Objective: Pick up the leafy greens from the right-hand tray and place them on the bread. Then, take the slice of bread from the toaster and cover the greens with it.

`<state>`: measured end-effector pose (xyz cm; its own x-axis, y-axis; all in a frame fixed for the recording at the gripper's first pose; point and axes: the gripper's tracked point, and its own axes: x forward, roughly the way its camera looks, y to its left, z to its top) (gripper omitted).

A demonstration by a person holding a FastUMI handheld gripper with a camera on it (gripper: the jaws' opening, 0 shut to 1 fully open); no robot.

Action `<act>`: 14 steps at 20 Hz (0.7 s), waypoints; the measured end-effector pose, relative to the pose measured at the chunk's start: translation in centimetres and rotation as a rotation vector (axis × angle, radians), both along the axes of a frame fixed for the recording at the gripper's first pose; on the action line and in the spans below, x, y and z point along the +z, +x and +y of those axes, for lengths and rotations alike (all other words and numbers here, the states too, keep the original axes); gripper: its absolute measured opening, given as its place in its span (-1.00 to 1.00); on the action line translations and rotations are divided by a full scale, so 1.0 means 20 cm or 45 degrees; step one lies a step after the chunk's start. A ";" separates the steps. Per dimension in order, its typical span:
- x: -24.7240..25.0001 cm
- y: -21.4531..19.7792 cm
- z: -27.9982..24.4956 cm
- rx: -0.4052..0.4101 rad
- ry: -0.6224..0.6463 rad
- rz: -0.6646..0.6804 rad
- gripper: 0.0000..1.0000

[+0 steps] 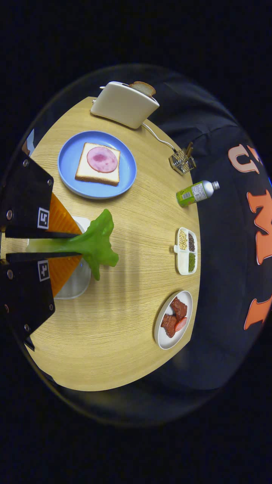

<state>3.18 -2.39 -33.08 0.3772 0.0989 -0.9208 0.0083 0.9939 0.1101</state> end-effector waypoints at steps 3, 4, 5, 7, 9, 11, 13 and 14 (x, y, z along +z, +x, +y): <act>0.08 0.03 0.09 0.057 0.015 -0.042 -0.69; 0.10 0.04 0.13 0.077 0.017 -0.055 -0.69; 0.12 0.05 0.17 0.090 0.027 -0.065 -0.69; 0.15 0.07 0.23 0.111 0.039 -0.076 -0.69; 0.18 0.10 0.29 0.136 0.040 -0.090 -0.69; 0.20 0.13 0.37 0.166 0.061 -0.105 -0.69; 0.19 0.16 0.46 0.199 0.080 -0.107 -0.69; 0.18 0.17 0.50 0.212 0.090 -0.102 -0.69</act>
